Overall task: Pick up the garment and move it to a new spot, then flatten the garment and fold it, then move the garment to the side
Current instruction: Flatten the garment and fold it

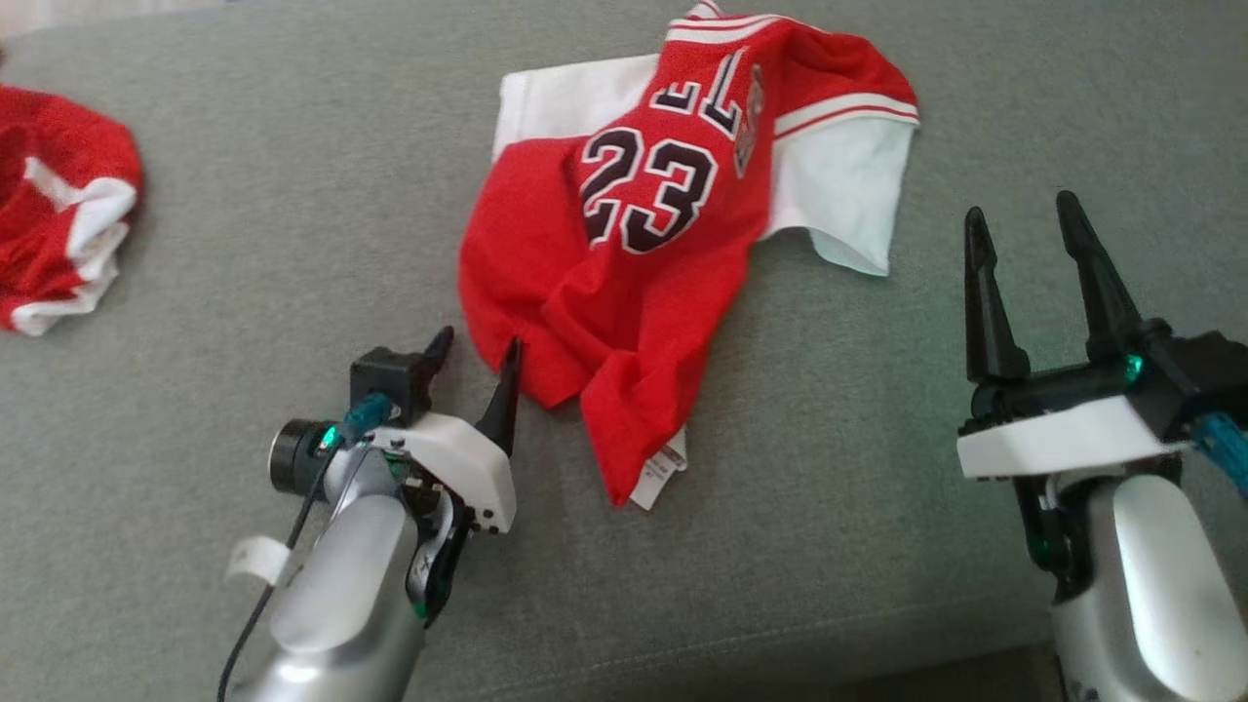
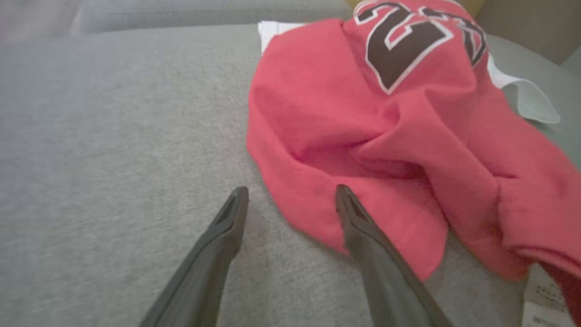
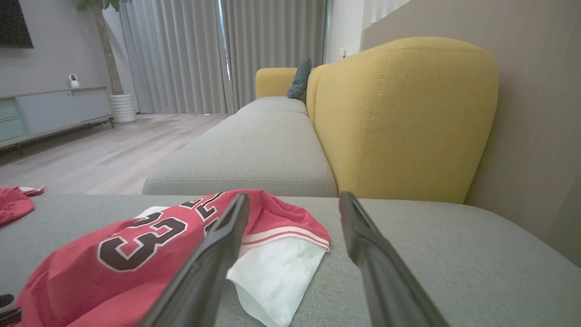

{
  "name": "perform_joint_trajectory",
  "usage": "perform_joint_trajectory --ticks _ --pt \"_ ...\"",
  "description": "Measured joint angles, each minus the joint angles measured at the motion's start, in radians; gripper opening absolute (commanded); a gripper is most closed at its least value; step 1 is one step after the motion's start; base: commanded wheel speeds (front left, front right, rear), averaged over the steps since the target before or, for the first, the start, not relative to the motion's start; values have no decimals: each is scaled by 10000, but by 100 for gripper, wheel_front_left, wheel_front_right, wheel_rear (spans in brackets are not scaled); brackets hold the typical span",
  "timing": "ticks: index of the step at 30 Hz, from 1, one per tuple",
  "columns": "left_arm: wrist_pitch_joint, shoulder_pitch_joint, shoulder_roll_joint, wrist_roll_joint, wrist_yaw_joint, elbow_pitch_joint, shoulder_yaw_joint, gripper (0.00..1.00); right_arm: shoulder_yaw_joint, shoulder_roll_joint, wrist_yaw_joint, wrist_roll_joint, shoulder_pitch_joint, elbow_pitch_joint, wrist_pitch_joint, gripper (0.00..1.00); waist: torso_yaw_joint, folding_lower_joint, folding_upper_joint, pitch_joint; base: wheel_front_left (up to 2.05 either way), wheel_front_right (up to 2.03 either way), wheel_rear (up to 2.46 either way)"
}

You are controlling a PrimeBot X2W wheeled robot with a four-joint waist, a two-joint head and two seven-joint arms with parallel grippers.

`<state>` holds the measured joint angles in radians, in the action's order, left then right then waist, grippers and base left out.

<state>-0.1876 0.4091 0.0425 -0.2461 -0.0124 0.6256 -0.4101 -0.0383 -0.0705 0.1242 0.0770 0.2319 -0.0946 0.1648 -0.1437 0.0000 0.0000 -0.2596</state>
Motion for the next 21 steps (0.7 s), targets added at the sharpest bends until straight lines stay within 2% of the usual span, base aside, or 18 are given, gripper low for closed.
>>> perform_joint_trajectory --ticks 5,6,7,8,9,10,14,17,21 --pt "387 323 2 -290 33 537 -21 100 -31 46 0 -169 -459 1083 -286 100 -326 0 0 -159 0 0 0" --pt "476 413 2 -311 19 594 -13 97 -27 73 0 -169 -521 1246 -291 100 -372 0 0 -184 0 0 0" --pt "562 513 0 -313 -46 658 -4 58 -29 94 0 -169 -585 1388 -299 100 -417 0 0 -211 0 0 0" --pt "602 613 0 -314 -75 734 4 26 -17 113 0 -167 -641 1498 -303 100 -459 0 0 -236 0 0 0" --pt "669 721 0 -316 -138 821 17 26 -6 125 0 -167 -679 1572 -303 100 -500 0 0 -260 0 0 0" --pt "752 818 13 -343 -148 892 25 0 4 136 0 -161 -712 1636 -303 100 -539 0 0 -278 0 0 0" --pt "784 1104 136 -380 -268 1047 52 0 35 178 0 -117 -868 1783 -284 100 -671 0 0 -367 0 0 0" --pt "525 1337 345 -249 -614 1045 111 0 59 190 0 40 -872 1852 -240 100 -725 0 0 -448 0 0 0" --pt "454 2011 1049 -134 -817 1020 405 0 86 192 0 113 -870 1918 -151 100 -773 0 0 -629 0 0 0"
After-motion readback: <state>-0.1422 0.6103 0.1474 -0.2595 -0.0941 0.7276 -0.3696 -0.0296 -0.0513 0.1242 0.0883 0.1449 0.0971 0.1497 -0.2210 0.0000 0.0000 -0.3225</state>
